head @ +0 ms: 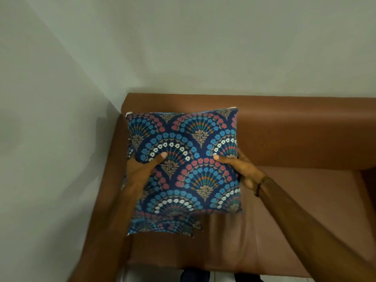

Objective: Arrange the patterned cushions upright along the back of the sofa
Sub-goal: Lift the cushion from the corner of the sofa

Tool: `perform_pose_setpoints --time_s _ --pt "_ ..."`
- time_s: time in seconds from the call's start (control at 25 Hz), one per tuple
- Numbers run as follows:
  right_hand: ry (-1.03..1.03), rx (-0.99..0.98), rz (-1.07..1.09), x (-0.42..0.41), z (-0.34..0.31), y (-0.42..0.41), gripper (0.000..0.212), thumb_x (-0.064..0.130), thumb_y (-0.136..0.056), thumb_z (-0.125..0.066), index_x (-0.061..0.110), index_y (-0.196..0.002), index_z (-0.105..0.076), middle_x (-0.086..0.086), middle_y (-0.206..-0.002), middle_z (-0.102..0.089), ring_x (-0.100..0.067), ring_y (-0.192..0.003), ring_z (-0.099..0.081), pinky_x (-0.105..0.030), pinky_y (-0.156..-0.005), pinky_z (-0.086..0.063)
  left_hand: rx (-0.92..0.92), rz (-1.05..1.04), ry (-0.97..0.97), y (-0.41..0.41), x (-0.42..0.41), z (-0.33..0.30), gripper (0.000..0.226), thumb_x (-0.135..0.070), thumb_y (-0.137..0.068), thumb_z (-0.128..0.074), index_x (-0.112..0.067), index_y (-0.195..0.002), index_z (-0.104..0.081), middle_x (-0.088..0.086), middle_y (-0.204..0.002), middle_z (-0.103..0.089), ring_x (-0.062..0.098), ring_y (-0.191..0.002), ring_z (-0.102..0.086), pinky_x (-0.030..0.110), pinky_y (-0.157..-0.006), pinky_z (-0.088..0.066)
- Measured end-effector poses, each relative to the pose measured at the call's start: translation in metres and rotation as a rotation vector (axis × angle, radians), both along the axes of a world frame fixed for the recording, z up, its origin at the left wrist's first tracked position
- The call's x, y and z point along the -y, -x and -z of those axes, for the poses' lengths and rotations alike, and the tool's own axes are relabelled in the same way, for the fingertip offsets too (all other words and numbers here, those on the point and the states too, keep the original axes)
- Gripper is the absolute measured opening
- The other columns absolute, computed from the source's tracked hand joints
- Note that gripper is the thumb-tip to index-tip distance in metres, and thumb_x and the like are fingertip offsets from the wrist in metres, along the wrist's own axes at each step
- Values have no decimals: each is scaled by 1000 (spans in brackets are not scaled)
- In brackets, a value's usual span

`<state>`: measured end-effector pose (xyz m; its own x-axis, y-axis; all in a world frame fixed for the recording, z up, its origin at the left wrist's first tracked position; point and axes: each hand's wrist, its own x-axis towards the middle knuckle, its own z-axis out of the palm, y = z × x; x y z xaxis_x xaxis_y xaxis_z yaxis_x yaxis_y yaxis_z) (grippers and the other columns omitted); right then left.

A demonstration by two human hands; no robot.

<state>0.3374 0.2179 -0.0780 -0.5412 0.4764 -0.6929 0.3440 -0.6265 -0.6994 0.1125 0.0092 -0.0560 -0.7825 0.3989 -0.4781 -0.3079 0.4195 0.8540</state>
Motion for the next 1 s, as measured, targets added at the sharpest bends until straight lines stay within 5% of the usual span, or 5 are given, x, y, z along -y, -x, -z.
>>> perform_pose_setpoints --time_s 0.16,0.48,0.76,0.88,1.0 --pt "-187 106 86 -73 -5 -103 96 13 -54 -97 20 -139 -54 -3 -125 -74 -24 -106 -74 -48 -90 -62 -45 193 -106 -105 -82 18 107 -29 -61 -95 -19 -154 -43 1 -149 -58 20 -130 -59 40 -106 -53" --pt "-290 178 213 -218 63 -329 97 -12 -61 -93 14 -143 -48 0 -122 -69 -19 -107 -67 -50 -99 -56 -73 455 -31 -326 -239 96 100 -10 -63 -99 -22 -143 -41 -9 -136 -58 8 -123 -58 27 -107 -50" --pt "-429 195 343 -325 130 -498 119 9 -48 -102 20 -149 -41 -2 -141 -62 -24 -129 -59 -48 -103 -55 -85 523 -118 -480 -369 170 94 -3 -68 -95 -19 -142 -40 -21 -126 -57 -27 -103 -58 4 -87 -52" --pt "-495 196 390 -360 161 -542 132 31 -39 -105 22 -152 -37 -1 -146 -59 -23 -132 -58 -52 -105 -53 -119 556 -133 -521 -413 202 94 -6 -69 -95 -23 -142 -40 -22 -128 -56 -16 -109 -59 2 -88 -50" --pt "-578 239 447 -380 189 -565 114 6 -60 -98 16 -154 -34 -2 -149 -54 -19 -132 -54 -43 -109 -50 -171 554 -143 -552 -439 230 103 -13 -68 -97 -17 -151 -36 -6 -144 -55 8 -130 -57 17 -105 -50"
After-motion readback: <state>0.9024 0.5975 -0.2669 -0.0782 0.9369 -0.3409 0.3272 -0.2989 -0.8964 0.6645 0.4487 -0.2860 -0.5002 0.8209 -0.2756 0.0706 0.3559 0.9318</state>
